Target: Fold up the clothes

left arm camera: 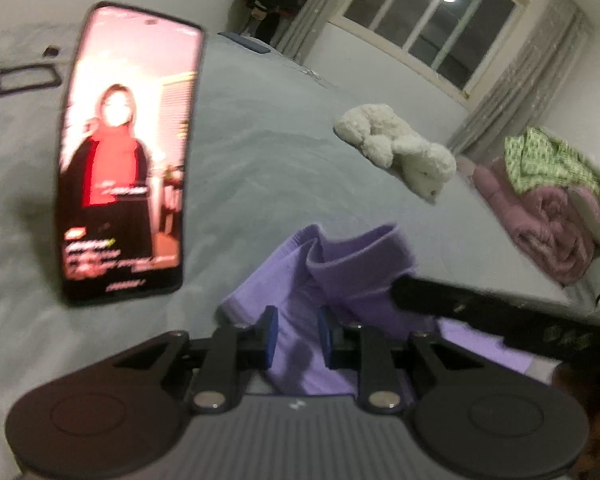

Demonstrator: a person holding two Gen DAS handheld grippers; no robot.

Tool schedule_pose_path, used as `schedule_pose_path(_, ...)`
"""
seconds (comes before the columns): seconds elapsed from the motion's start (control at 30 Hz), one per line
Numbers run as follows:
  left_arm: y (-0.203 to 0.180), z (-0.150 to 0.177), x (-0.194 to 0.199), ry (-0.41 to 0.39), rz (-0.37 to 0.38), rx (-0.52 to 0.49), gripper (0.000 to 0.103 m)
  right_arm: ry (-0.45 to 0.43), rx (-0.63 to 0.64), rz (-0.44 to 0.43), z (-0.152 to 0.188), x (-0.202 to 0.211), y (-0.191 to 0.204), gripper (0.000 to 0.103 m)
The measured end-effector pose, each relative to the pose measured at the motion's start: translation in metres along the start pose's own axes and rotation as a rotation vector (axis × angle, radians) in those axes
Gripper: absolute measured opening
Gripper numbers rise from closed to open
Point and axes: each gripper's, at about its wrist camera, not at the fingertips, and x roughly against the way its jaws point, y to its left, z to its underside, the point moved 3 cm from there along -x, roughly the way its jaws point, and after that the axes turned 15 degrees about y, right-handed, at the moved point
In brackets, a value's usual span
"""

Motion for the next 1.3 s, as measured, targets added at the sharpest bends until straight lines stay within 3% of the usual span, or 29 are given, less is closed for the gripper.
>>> schedule_pose_path(0.33,0.019,0.008,0.015,0.01,0.178,0.129,0.033,0.129,-0.019,-0.04,0.019,-0.038,0.014,0.011)
schedule_pose_path(0.43,0.013,0.008,0.015,0.018,0.18,0.122,0.037,0.151,-0.013,-0.039,0.026,-0.042,0.02,0.016)
schedule_pose_path(0.57,0.005,0.007,0.017,0.014,0.119,0.098,0.037,0.152,-0.037,-0.037,0.027,-0.024,0.02,0.025)
schedule_pose_path(0.73,-0.008,0.006,0.023,-0.01,0.061,0.041,0.037,0.106,-0.098,0.04,0.035,0.021,0.0,0.03)
schedule_pose_path(0.93,-0.043,0.004,0.025,-0.014,0.079,-0.074,0.037,0.052,-0.248,0.186,0.06,0.076,-0.049,0.032)
schedule_pose_path(1.1,-0.085,0.003,0.005,0.04,0.118,-0.188,0.038,-0.005,-0.397,0.282,0.083,0.119,-0.088,0.034)
schedule_pose_path(1.3,-0.133,0.011,-0.031,0.126,0.152,-0.295,0.038,-0.075,-0.514,0.33,0.101,0.146,-0.117,0.036)
